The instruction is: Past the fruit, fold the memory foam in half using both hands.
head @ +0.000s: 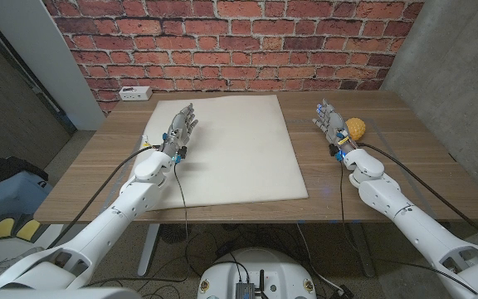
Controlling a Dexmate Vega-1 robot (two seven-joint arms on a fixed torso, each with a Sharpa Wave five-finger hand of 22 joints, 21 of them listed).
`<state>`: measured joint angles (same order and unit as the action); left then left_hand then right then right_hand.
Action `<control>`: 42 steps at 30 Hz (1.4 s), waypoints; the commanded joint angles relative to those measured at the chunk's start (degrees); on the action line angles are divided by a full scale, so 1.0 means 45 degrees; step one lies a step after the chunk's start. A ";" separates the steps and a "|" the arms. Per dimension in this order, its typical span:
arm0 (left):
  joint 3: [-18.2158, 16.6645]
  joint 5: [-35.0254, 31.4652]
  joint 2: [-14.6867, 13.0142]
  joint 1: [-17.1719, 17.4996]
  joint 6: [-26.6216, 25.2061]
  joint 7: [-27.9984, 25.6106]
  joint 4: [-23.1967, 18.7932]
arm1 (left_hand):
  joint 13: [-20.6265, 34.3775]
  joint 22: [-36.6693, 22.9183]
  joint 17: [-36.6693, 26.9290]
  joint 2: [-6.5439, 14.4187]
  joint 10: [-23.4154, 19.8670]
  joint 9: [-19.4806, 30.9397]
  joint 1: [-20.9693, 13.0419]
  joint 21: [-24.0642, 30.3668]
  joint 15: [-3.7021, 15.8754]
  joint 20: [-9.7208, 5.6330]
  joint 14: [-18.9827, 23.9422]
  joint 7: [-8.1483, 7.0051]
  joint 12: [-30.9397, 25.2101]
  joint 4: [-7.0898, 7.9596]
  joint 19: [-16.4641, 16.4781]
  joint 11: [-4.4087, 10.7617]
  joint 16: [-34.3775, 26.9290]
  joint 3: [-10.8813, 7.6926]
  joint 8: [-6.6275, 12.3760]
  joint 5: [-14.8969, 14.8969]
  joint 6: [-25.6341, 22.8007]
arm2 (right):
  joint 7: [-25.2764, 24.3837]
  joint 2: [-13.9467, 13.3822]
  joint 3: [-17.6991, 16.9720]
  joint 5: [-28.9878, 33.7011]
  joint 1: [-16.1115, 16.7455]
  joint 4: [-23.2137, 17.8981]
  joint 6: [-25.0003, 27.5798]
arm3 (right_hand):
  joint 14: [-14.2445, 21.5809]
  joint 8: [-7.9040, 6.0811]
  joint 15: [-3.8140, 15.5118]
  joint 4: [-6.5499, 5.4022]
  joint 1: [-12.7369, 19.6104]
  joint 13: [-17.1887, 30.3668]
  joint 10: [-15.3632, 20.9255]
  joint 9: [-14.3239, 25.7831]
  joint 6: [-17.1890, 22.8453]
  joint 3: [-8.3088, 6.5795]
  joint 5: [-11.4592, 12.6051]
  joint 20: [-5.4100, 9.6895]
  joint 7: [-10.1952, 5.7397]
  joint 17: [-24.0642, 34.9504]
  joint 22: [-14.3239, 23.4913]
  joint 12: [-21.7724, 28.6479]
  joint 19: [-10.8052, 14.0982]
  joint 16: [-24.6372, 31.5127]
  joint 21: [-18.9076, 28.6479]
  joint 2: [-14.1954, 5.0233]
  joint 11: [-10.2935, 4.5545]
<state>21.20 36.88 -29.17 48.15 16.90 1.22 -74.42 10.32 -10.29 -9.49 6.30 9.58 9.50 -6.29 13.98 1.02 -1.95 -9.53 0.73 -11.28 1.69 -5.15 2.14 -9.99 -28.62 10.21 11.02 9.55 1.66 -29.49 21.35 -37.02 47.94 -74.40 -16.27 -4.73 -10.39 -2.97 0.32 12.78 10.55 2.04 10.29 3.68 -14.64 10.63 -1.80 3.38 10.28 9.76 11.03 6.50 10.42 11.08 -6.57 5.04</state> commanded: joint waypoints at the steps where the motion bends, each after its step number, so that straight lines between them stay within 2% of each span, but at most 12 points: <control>1: 0.0009 -0.0969 -0.0115 0.0314 0.0541 -0.1027 -0.0386 | 0.0029 -0.0051 -0.0033 0.0114 0.0456 0.0064 -0.0247 0.0082 -0.0121 0.0076 -0.0783 -0.0029 -0.0222 -0.0161 0.0310 -0.0120 -0.0160 -0.0107 0.0198 0.0030 0.0085 | -0.0400 -0.0361 0.0181 0.0535 0.0012 -0.0451 0.0482 | 0.0018 -0.0087 -0.0162 0.0084 0.0236 0.0063 0.0034 0.0041 0.0046 -0.0164 0.0067 -0.0163 -0.0009 0.0024 0.0060 0.0050 0.0013 0.0113 0.0059 -0.0093 0.0123; 2: 0.0019 -0.1132 -0.0217 0.0397 0.0408 -0.1252 -0.0599 | 0.0028 -0.0051 -0.0032 0.0114 0.0417 0.0065 -0.0263 0.0079 -0.0094 0.0093 -0.0751 -0.0051 -0.0231 -0.0176 0.0320 -0.0093 -0.0163 -0.0111 0.0204 0.0027 0.0046 | -0.0455 -0.0441 0.0212 0.0631 0.0027 -0.0553 0.0559 | 0.0020 -0.0090 -0.0179 0.0103 0.0267 0.0062 0.0056 0.0040 0.0050 -0.0187 0.0066 -0.0186 -0.0004 0.0023 0.0060 0.0058 0.0022 0.0113 0.0062 -0.0117 0.0145; 3: 0.0017 -0.1300 -0.0273 0.0503 0.0297 -0.1557 -0.0815 | 0.0026 -0.0052 -0.0028 0.0115 0.0285 0.0068 -0.0332 0.0008 -0.0114 0.0418 -0.0640 -0.0087 -0.0252 -0.0240 0.0216 -0.0101 -0.0162 -0.0125 0.0213 0.0014 -0.0093 | -0.0555 -0.0513 0.0230 0.0707 0.0055 -0.0684 0.0671 | 0.0023 -0.0092 -0.0179 0.0113 0.0285 0.0062 0.0060 0.0040 0.0055 -0.0199 0.0065 -0.0200 0.0000 0.0022 0.0060 0.0059 0.0025 0.0113 0.0063 -0.0129 0.0156; 6: -0.0013 -0.1582 -0.0402 0.0819 0.0024 -0.2176 -0.1379 | 0.0023 -0.0060 -0.0022 0.0081 -0.0085 0.0074 -0.0464 -0.0181 -0.0044 0.0577 -0.0357 -0.0300 -0.0321 -0.0380 -0.0116 -0.0058 -0.0170 -0.0138 0.0276 -0.0023 -0.0552 | -0.0882 -0.0775 0.0305 0.1043 0.0163 -0.1101 0.0974 | 0.0032 -0.0095 -0.0165 0.0144 0.0334 0.0061 0.0082 0.0040 0.0059 -0.0234 0.0063 -0.0203 -0.0001 0.0021 0.0060 0.0066 0.0025 0.0115 0.0061 -0.0161 0.0165; 14: -0.0089 -0.2599 -0.1033 0.1554 -0.0578 -0.3402 -0.2662 | 0.0023 -0.0064 -0.0021 0.0048 -0.0142 0.0077 -0.0538 -0.0248 -0.0105 0.0548 -0.0314 -0.0300 -0.0297 -0.0468 -0.0221 -0.0086 -0.0136 -0.0137 0.0235 -0.0043 -0.0612 | -0.1102 -0.1465 0.0444 0.1515 0.0340 -0.2045 0.1800 | 0.0103 -0.0109 -0.0152 0.0254 0.0497 0.0060 0.0132 0.0038 0.0092 -0.0339 0.0046 -0.0220 -0.0010 0.0015 0.0060 0.0078 0.0049 0.0131 0.0068 -0.0239 0.0155; 16: -0.0138 -0.2789 -0.1214 0.1788 -0.0723 -0.3616 -0.3022 | 0.0024 -0.0068 -0.0023 0.0045 -0.0197 0.0080 -0.0584 -0.0257 -0.0264 0.0573 -0.0272 -0.0436 -0.0291 -0.0519 -0.0209 -0.0226 -0.0125 -0.0141 0.0265 -0.0052 -0.0797 | -0.1148 -0.1609 0.0467 0.1612 0.0400 -0.2287 0.1961 | 0.0102 -0.0092 -0.0138 0.0296 0.0559 0.0060 0.0113 0.0038 0.0047 -0.0379 0.0038 -0.0224 -0.0111 0.0013 0.0060 0.0069 0.0048 0.0126 0.0066 -0.0267 0.0141; 21: -0.0314 -0.3186 -0.1644 0.2398 -0.1243 -0.4195 -0.3936 | 0.0028 -0.0073 -0.0026 0.0065 -0.0245 0.0084 -0.0637 -0.0273 -0.0352 0.0633 -0.0270 -0.0597 -0.0276 -0.0569 -0.0208 -0.0310 -0.0097 -0.0153 0.0231 -0.0060 -0.0851 | -0.1244 -0.1970 0.0526 0.1853 0.0562 -0.2874 0.2353 | 0.0114 -0.0085 -0.0131 0.0377 0.0680 0.0061 0.0096 0.0037 0.0021 -0.0459 0.0020 -0.0253 -0.0170 0.0011 0.0060 0.0058 0.0051 0.0123 0.0065 -0.0323 0.0143; 34: -0.0842 -0.4012 -0.2506 0.3734 -0.2413 -0.5288 -0.5882 | 0.0034 -0.0086 -0.0034 0.0086 -0.0281 0.0094 -0.0726 -0.0309 -0.0453 0.0633 -0.0304 -0.0667 -0.0224 -0.0665 -0.0228 -0.0381 -0.0053 -0.0162 0.0160 -0.0083 -0.0911 | -0.1598 -0.2885 0.0717 0.2765 0.0803 -0.4409 0.3446 | 0.0144 -0.0086 -0.0082 0.0524 0.0885 0.0061 0.0095 0.0038 0.0010 -0.0585 -0.0008 -0.0229 -0.0182 0.0006 0.0060 0.0055 0.0067 0.0120 0.0067 -0.0384 0.0111; 42: -0.1338 -0.4370 -0.3000 0.4819 -0.3230 -0.5935 -0.7168 | 0.0037 -0.0090 -0.0037 0.0086 -0.0279 0.0097 -0.0755 -0.0322 -0.0463 0.0640 -0.0312 -0.0678 -0.0199 -0.0702 -0.0238 -0.0379 -0.0046 -0.0159 0.0133 -0.0093 -0.0918 | -0.1759 -0.3514 0.0698 0.3227 0.1067 -0.5485 0.4142 | 0.0178 -0.0077 -0.0059 0.0602 0.0983 0.0061 0.0125 0.0039 -0.0022 -0.0640 -0.0024 -0.0219 -0.0198 0.0005 0.0061 0.0064 0.0072 0.0125 0.0067 -0.0397 0.0116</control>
<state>17.93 19.82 -39.37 63.32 6.85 -21.30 -98.45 10.30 -10.54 -9.48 6.59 8.24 9.74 -9.01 12.86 -0.52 0.82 -9.82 -2.05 -12.10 -1.20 -5.86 0.59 -10.43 -29.21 11.03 10.79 5.31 -4.91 -41.63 24.29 -25.84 51.37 -92.86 -2.25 -4.19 -10.61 -3.06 2.93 16.49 10.53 2.34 10.27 3.47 -17.26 10.63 -2.89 2.74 10.12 9.74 11.03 6.56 10.42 11.08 -8.62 5.33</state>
